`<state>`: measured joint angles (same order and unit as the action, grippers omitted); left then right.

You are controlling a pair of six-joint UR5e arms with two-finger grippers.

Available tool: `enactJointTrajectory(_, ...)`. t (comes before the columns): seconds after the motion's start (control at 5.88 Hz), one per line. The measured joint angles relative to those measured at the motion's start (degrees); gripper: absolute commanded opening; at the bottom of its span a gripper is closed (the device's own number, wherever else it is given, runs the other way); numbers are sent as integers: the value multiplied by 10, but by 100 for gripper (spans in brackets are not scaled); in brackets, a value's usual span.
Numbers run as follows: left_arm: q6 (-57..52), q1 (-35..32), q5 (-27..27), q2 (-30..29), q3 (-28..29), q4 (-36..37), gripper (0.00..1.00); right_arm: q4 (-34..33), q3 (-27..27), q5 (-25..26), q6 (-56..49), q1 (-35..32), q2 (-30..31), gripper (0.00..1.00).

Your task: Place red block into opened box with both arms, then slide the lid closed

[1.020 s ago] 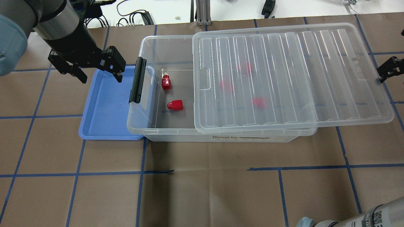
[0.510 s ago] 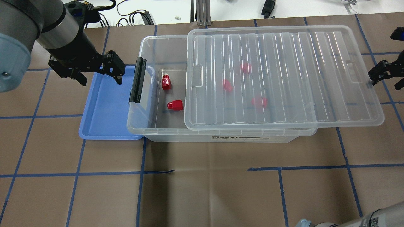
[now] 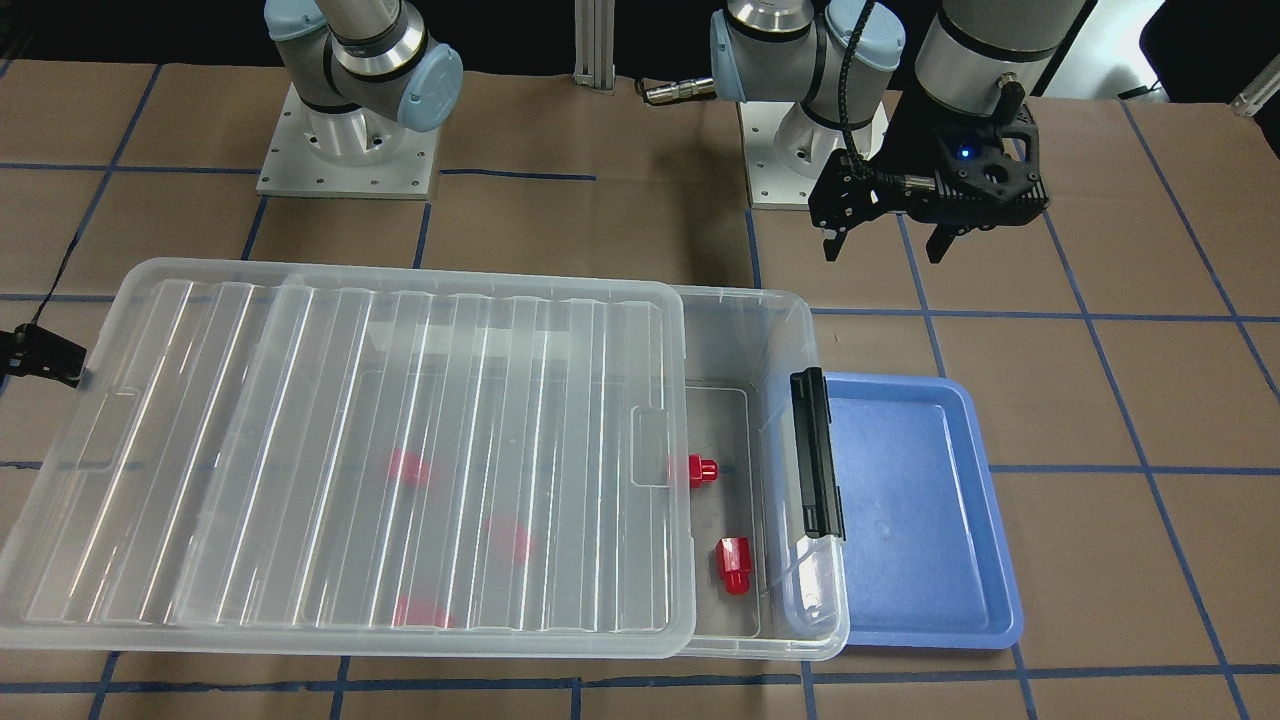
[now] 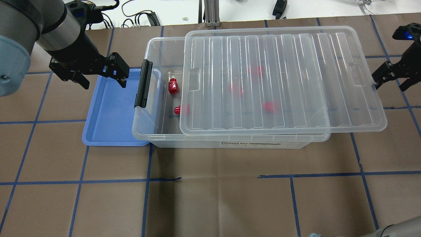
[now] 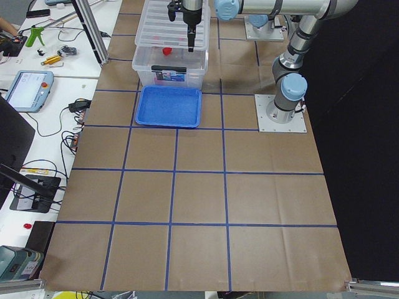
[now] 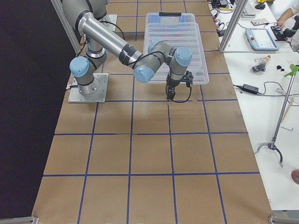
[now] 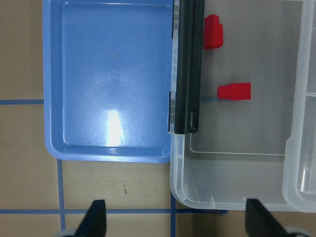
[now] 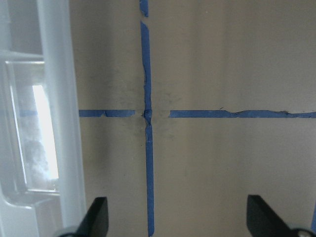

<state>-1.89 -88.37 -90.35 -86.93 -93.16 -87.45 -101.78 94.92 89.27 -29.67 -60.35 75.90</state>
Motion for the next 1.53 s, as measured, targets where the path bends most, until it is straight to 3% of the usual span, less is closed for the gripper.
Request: enactJointTrajectory(1.53,-1,0,1,-1,-1,0,98,1,11,-11,45,-93,26,100)
